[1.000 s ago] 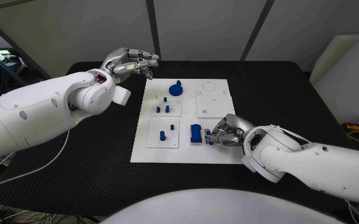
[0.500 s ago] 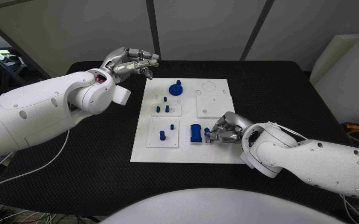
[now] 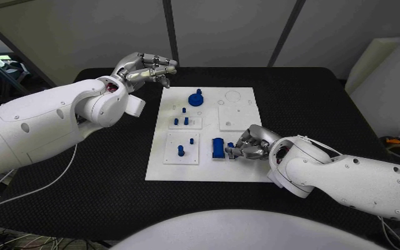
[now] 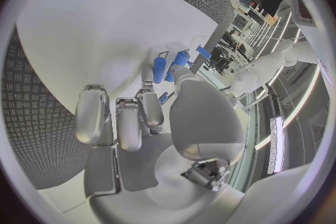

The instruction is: Assemble the parts on the task board

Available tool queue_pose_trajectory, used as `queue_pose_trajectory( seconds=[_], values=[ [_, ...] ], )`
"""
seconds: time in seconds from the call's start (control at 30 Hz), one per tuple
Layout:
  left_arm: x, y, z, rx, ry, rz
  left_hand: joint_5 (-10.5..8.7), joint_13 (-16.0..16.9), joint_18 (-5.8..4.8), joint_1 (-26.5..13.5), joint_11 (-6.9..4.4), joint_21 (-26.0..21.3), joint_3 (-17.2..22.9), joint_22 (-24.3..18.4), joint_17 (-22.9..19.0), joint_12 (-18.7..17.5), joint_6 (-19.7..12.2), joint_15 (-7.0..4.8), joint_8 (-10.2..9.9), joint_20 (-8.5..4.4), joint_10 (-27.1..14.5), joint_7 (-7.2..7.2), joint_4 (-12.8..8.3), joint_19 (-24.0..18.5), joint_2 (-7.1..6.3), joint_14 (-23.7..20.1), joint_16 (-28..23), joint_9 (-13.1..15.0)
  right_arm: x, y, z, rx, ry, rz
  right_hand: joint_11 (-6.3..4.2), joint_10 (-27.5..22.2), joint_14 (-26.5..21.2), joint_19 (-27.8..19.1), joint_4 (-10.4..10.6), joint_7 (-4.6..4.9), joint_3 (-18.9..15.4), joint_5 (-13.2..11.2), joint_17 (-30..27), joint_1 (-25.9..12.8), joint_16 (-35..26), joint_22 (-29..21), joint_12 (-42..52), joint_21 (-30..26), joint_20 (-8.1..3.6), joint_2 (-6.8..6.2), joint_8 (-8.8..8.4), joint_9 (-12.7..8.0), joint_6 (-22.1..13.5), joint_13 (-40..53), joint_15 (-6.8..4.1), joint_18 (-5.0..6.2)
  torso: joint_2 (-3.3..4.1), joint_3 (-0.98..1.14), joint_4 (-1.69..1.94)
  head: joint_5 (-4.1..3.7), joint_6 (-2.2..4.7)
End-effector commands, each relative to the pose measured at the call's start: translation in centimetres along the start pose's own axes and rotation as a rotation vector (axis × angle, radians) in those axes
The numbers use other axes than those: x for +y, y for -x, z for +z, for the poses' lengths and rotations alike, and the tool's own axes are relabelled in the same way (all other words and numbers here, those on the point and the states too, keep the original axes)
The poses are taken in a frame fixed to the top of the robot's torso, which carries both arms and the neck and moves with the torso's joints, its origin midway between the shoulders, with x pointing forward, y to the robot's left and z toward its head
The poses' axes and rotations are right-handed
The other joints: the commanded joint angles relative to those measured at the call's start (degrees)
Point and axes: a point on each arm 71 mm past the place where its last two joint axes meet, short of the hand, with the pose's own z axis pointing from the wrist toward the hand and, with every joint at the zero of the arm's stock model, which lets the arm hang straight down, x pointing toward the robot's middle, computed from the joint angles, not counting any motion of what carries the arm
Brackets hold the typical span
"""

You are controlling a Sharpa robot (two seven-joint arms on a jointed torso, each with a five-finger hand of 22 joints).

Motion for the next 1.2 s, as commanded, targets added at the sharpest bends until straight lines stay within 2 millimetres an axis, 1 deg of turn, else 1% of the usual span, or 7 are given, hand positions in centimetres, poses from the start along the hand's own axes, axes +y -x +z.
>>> queue_pose_trajectory(
  seconds=[0.03,0.8,0.93,1.0,1.03,1.13,1.2],
  values=[
    [-0.11,-0.09,0.01,0.012,-0.004,-0.004,0.3,-0.08,-0.69,-0.1,-0.02,-0.24,0.36,-0.06,-0.06,0.36,-0.48,0.24,0.34,0.23,-0.46,0.09,0.07,-0.01,0.35,0.0,-0.17,-0.08,0.35,-0.01,-0.13,0.007,0.028,-0.019,0.0,0.17,4.95,0.13,0.04,-0.17,-0.63,-0.32,10.43,-0.71,0.23,1.35,0.29,-0.26,-0.06,-0.02,0.27,0.14,0.1,2.49,-0.5,-0.33,-0.03,0.01,-0.02,-0.04,-0.02],
    [-0.08,0.01,0.04,0.009,-0.004,-0.004,0.31,-0.08,-0.69,-0.02,-0.02,-0.25,0.43,-0.07,-0.07,0.39,-0.49,0.23,0.37,0.21,-0.48,0.09,0.02,0.01,0.41,-0.01,-0.18,-0.09,0.24,0.38,-0.78,-0.014,0.042,-0.052,-0.18,0.4,4.99,0.3,0.02,-0.39,-1.95,0.58,10.61,-1.23,0.34,1.59,0.73,-0.08,-0.16,1.12,0.66,0.46,0.33,2.83,-0.63,-0.38,-0.03,0.04,-0.06,-0.16,-0.11],
    [-0.07,-0.02,0.05,0.009,-0.004,-0.004,0.31,-0.08,-0.69,-0.02,-0.02,-0.25,0.43,-0.07,-0.07,0.39,-0.49,0.23,0.37,0.21,-0.48,0.09,0.02,0.01,0.41,-0.01,-0.18,-0.09,-0.07,0.57,-0.79,-0.02,0.037,-0.065,-0.29,0.41,4.98,0.28,-0.73,-0.5,-2.17,0.88,10.59,0.43,0.32,1.57,0.72,-0.13,-0.25,1.44,0.8,0.64,0.25,2.84,-0.74,-0.37,-0.04,0.01,0.01,-0.27,-0.08],
    [-0.07,-0.02,0.06,0.01,-0.004,-0.004,0.31,-0.08,-0.69,-0.02,-0.02,-0.25,0.43,-0.07,-0.07,0.39,-0.49,0.23,0.37,0.21,-0.48,0.09,0.02,0.01,0.41,-0.01,-0.18,-0.09,-0.17,0.62,-0.77,-0.02,0.039,-0.073,-0.36,0.37,4.98,0.25,-1.85,-0.56,-2.06,-0.22,10.56,2.65,0.3,1.54,0.65,-0.18,-0.32,1.48,0.89,0.77,0.16,2.82,-0.82,-0.36,-0.03,0.02,0.02,-0.29,-0.1],
    [-0.07,-0.03,0.08,0.01,-0.004,-0.004,0.31,-0.08,-0.69,-0.02,-0.02,-0.25,0.43,-0.07,-0.07,0.39,-0.49,0.23,0.37,0.21,-0.48,0.09,0.02,0.01,0.41,-0.01,-0.18,-0.09,-0.17,0.61,-0.76,-0.017,0.042,-0.08,-0.38,0.34,4.97,0.23,-2.71,-0.58,-2.04,-1.85,10.56,4.36,0.29,1.52,0.58,-0.22,-0.37,1.64,0.96,0.87,0.08,2.8,-0.85,-0.35,-0.03,0.04,0.03,-0.28,-0.11],
    [-0.05,-0.05,0.11,0.011,-0.003,-0.004,0.31,-0.08,-0.69,-0.02,-0.02,-0.25,0.43,-0.07,-0.07,0.39,-0.49,0.23,0.37,0.21,-0.48,0.09,0.02,0.01,0.41,-0.01,-0.18,-0.09,-0.08,0.51,-0.75,-0.006,0.053,-0.091,-0.4,0.28,4.96,0.2,-3.68,-0.58,-2.16,-3.67,10.51,6.29,0.26,1.5,0.47,-0.27,-0.4,1.88,1.01,0.96,-0.05,2.76,-0.86,-0.35,-0.03,0.05,0.05,-0.27,-0.08],
    [-0.05,-0.08,0.12,0.011,-0.003,-0.005,0.31,-0.08,-0.69,-0.02,-0.02,-0.25,0.43,-0.07,-0.07,0.39,-0.49,0.23,0.37,0.21,-0.48,0.09,0.02,0.01,0.41,-0.01,-0.18,-0.09,0.02,0.46,-0.79,-0.001,0.063,-0.1,-0.39,0.31,4.99,0.25,-3.75,-0.57,-2.27,-4.0,10.62,6.54,0.32,1.58,0.55,-0.21,-0.4,2.01,1.02,0.98,-0.06,2.82,-0.84,-0.37,-0.01,0.04,0.05,-0.27,-0.05]
  ],
)
